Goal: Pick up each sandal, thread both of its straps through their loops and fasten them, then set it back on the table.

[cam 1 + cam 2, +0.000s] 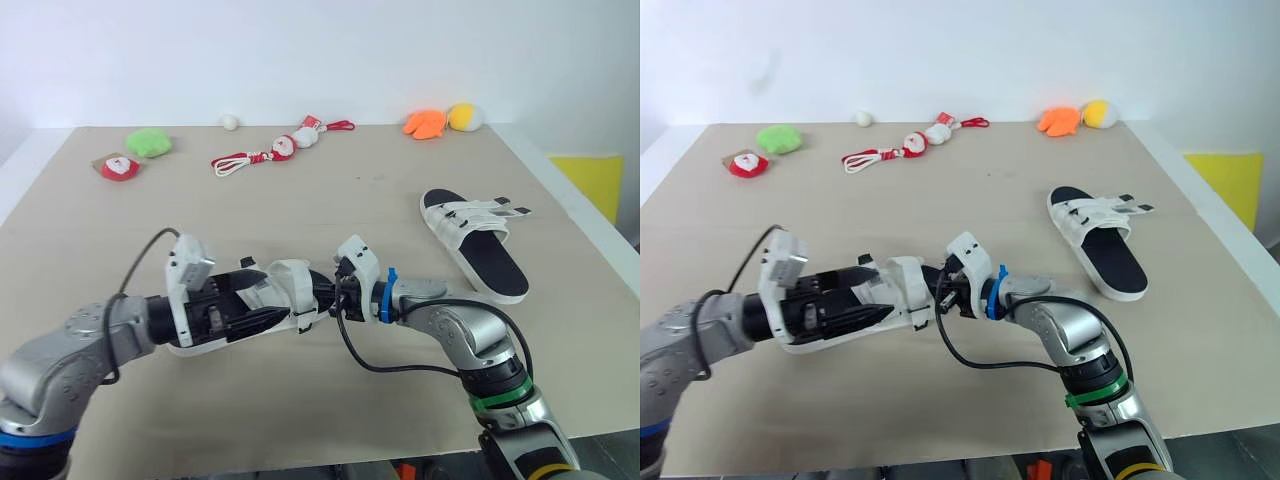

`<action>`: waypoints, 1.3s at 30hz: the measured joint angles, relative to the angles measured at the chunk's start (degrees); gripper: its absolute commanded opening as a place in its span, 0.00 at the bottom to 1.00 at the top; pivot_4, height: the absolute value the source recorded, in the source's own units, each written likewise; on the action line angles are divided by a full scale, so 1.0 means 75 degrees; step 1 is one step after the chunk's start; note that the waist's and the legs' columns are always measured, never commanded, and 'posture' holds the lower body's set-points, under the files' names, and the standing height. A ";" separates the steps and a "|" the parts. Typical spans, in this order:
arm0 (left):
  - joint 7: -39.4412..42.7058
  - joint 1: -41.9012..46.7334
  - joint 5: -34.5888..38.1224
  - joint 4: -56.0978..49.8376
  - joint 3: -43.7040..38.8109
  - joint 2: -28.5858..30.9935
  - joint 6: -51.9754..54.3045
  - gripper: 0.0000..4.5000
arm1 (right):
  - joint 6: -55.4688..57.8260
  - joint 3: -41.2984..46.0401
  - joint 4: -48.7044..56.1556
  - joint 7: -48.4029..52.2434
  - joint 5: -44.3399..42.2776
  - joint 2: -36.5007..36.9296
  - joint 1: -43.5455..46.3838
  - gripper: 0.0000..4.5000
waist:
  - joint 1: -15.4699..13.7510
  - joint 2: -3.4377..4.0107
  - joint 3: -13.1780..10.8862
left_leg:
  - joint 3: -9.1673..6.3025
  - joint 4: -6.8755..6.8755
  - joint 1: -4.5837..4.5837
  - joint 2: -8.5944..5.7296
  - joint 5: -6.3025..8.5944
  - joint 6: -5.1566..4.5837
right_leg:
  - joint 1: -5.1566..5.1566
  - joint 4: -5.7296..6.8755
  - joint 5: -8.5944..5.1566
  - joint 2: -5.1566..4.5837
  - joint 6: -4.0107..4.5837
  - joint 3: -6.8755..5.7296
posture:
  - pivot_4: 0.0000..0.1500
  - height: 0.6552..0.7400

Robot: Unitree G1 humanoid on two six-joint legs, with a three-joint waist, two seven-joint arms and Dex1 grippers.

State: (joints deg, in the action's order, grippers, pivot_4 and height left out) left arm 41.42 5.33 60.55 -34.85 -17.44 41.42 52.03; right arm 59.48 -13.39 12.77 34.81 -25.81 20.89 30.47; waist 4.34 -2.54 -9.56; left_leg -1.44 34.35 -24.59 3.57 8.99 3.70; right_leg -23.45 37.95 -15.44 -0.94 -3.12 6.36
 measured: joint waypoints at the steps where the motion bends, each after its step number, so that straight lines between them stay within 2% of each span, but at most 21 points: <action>1: -0.0061 -0.0313 0.0545 -0.0166 -0.0453 0.0168 0.0116 0.98 | 0.0004 0.0003 0.0022 0.0008 -0.0005 0.0010 -0.0023 0.00 | 0.0001 0.0000 -0.0001 | 0.0000 0.0000 0.0002 -0.0001 0.0002 0.0004 | -0.0009 0.0000 -0.0005 -0.0002 0.0001 -0.0001 | 1.00 1.00; 3: -0.0076 -0.0733 0.1122 -0.0418 -0.0839 0.0375 0.0229 0.98 | 0.0006 0.0005 0.0046 0.0021 -0.0007 0.0031 -0.0047 0.00 | 0.0001 -0.0001 -0.0001 | 0.0005 0.0000 0.0007 0.0000 0.0010 0.0015 | -0.0006 -0.0009 -0.0009 -0.0006 0.0006 -0.0002 | 1.00 1.00; 5: 0.0244 -0.2374 0.1552 -0.1136 -0.1171 0.0709 0.0415 0.98 | 0.0004 -0.0031 0.0058 0.0115 -0.0015 0.0057 -0.0042 0.00 | 0.0020 0.0011 -0.0008 | 0.0035 -0.0004 0.0019 0.0006 0.0033 0.0015 | 0.0007 -0.0049 -0.0005 -0.0027 0.0015 -0.0002 | 1.00 1.00; 8: 0.0247 -0.2672 0.1404 -0.1397 -0.0929 0.0754 0.0387 0.98 | 0.0005 -0.0009 0.0003 0.0169 -0.0009 0.0138 -0.0022 0.00 | -0.0006 0.0001 -0.0003 | 0.0031 -0.0003 0.0017 0.0003 0.0033 0.0013 | 0.0009 -0.0069 0.0002 -0.0029 0.0026 -0.0011 | 1.00 1.00; 9: 0.0079 -0.2638 0.0707 -0.1529 -0.0245 0.0758 0.0194 0.98 | 0.0004 -0.0017 -0.0032 0.0171 0.0009 0.0137 0.0011 0.00 | -0.0009 0.0009 -0.0002 | 0.0032 -0.0003 0.0020 0.0001 0.0037 0.0019 | 0.0015 -0.0084 0.0004 -0.0032 0.0030 -0.0009 | 1.00 1.00; 11: -0.0161 -0.2498 -0.0056 -0.1493 0.0556 0.0583 0.0006 0.98 | 0.0002 -0.0031 -0.0084 0.0179 0.0009 0.0118 0.0059 0.00 | -0.0001 0.0022 -0.0007 | 0.0041 -0.0003 0.0016 -0.0006 0.0040 0.0024 | 0.0012 -0.0107 0.0015 -0.0036 0.0046 0.0002 | 1.00 1.00; 12: -0.0380 -0.2184 -0.0656 -0.1311 0.1067 0.0307 -0.0268 0.98 | 0.0007 -0.0036 -0.0122 0.0201 0.0009 0.0125 0.0090 0.00 | -0.0001 0.0018 -0.0005 | 0.0041 -0.0001 0.0016 -0.0010 0.0039 0.0023 | 0.0016 -0.0111 0.0016 -0.0038 0.0047 0.0002 | 1.00 1.00; 19: -0.0776 -0.1185 -0.2215 -0.0324 0.2517 -0.0740 -0.1096 0.98 | 0.0003 -0.0060 -0.0162 0.0284 0.0008 0.0128 0.0157 0.00 | -0.0002 0.0004 0.0000 | 0.0039 -0.0004 0.0010 -0.0007 0.0035 0.0005 | 0.0013 -0.0114 0.0035 -0.0031 0.0031 -0.0003 | 1.00 1.00; 24: -0.0832 -0.0720 -0.2589 0.0092 0.2948 -0.1191 -0.1220 0.98 | 0.0003 -0.0022 -0.0134 0.0262 0.0008 0.0124 0.0122 0.00 | -0.0006 0.0006 -0.0001 | 0.0035 -0.0004 -0.0002 -0.0003 0.0035 0.0004 | 0.0015 -0.0114 0.0038 -0.0021 0.0019 -0.0002 | 1.00 1.00; 31: -0.0619 -0.0443 -0.2865 0.0400 0.3310 -0.1324 -0.1307 0.98 | 0.0004 -0.0002 -0.0044 0.0147 0.0009 0.0123 0.0052 0.00 | -0.0004 0.0004 0.0000 | 0.0034 0.0003 -0.0003 -0.0004 0.0033 0.0001 | 0.0015 -0.0114 0.0043 -0.0021 0.0010 -0.0001 | 1.00 1.00; 33: -0.0579 -0.0437 -0.2916 0.0471 0.3347 -0.1329 -0.1325 0.89 | 0.0004 0.0003 -0.0005 0.0131 0.0009 0.0124 0.0026 0.00 | -0.0005 0.0005 0.0001 | 0.0034 0.0002 -0.0003 -0.0004 0.0033 0.0002 | 0.0019 -0.0114 0.0042 -0.0021 0.0008 -0.0001 | 1.00 1.00; 35: -0.0571 -0.0428 -0.2991 0.0617 0.3390 -0.1335 -0.1345 0.72 | 0.0004 0.0004 0.0010 0.0118 0.0009 0.0123 0.0020 0.00 | -0.0005 0.0005 0.0001 | 0.0033 0.0002 -0.0004 -0.0004 0.0033 0.0001 | 0.0020 -0.0114 0.0042 -0.0020 0.0007 -0.0001 | 1.00 1.00; 36: -0.0561 -0.0429 -0.3056 0.0683 0.3410 -0.1335 -0.1373 0.59 | 0.0004 0.0010 0.0021 0.0118 0.0009 0.0123 0.0008 0.00 | -0.0005 0.0005 0.0001 | 0.0032 0.0002 -0.0006 -0.0004 0.0033 0.0001 | 0.0022 -0.0114 0.0042 -0.0020 0.0006 -0.0001 | 1.00 1.00; 37: -0.0557 -0.0428 -0.3071 0.0692 0.3412 -0.1335 -0.1382 0.53 | 0.0004 0.0013 0.0026 0.0117 0.0009 0.0123 0.0003 0.00 | -0.0005 0.0005 0.0001 | 0.0033 0.0002 -0.0006 -0.0004 0.0033 0.0001 | 0.0023 -0.0114 0.0042 -0.0021 0.0005 -0.0001 | 1.00 1.00; 39: -0.0505 -0.0422 -0.3132 0.0732 0.3423 -0.1366 -0.1404 0.31 | 0.0004 0.0018 0.0031 0.0113 0.0009 0.0123 -0.0004 0.00 | -0.0006 0.0005 0.0001 | 0.0034 0.0002 -0.0006 -0.0004 0.0033 0.0001 | 0.0027 -0.0114 0.0041 -0.0021 0.0005 -0.0001 | 1.00 1.00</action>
State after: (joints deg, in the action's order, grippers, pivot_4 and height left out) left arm 37.63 2.16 37.06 -29.36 8.23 31.18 41.50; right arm 59.52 -13.26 13.01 35.66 -25.74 21.81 30.44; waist 4.30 -2.50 -9.56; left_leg -1.19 34.36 -24.64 3.54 9.24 3.71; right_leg -23.25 37.09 -15.12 -1.10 -3.08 6.36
